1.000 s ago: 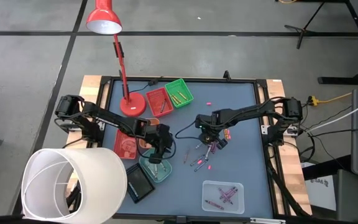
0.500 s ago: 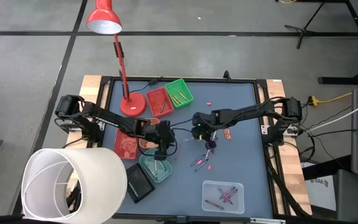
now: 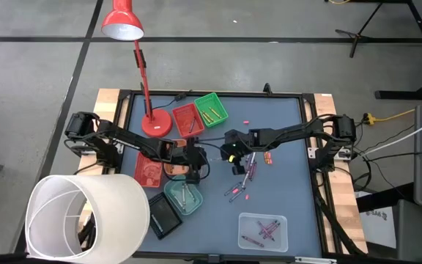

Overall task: Sort crayons
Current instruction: Put the gray crayon into the light green bin

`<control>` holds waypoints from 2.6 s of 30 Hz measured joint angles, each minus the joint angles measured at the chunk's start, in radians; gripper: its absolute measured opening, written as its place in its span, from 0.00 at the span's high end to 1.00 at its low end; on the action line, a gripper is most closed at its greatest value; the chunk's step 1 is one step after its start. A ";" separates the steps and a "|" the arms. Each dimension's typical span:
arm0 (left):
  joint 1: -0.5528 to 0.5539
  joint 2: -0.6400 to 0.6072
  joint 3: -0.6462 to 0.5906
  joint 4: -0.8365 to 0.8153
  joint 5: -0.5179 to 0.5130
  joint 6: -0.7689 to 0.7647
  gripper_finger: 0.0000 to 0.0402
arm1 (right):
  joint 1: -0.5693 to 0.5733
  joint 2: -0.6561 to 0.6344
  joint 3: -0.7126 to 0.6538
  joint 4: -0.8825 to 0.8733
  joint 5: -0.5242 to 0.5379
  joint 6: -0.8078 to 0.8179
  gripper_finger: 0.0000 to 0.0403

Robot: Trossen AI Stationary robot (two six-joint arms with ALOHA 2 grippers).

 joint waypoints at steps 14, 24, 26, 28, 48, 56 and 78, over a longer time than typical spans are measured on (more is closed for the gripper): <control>0.002 0.000 0.000 -0.001 -0.029 -0.019 0.84 | 0.000 0.000 0.000 0.083 -0.084 0.003 0.95; 0.004 0.000 0.000 -0.005 -0.024 -0.023 0.84 | 0.000 0.000 0.000 0.124 -0.090 0.000 0.95; 0.004 0.000 0.000 -0.006 -0.024 -0.023 0.84 | 0.000 0.000 0.000 0.132 -0.089 0.000 0.95; 0.004 0.000 0.000 -0.005 -0.024 -0.023 0.85 | 0.000 0.000 0.000 0.138 -0.089 0.000 0.95; 0.004 0.000 0.000 -0.005 -0.022 -0.023 0.97 | 0.000 0.000 0.000 0.134 -0.088 0.005 0.87; 0.005 0.000 0.000 -0.005 0.082 -0.023 0.97 | 0.001 -0.001 0.000 0.131 -0.083 0.007 0.65; 0.000 -0.134 0.001 -0.351 0.647 -0.187 0.97 | 0.000 -0.002 0.001 0.024 -0.043 0.007 0.60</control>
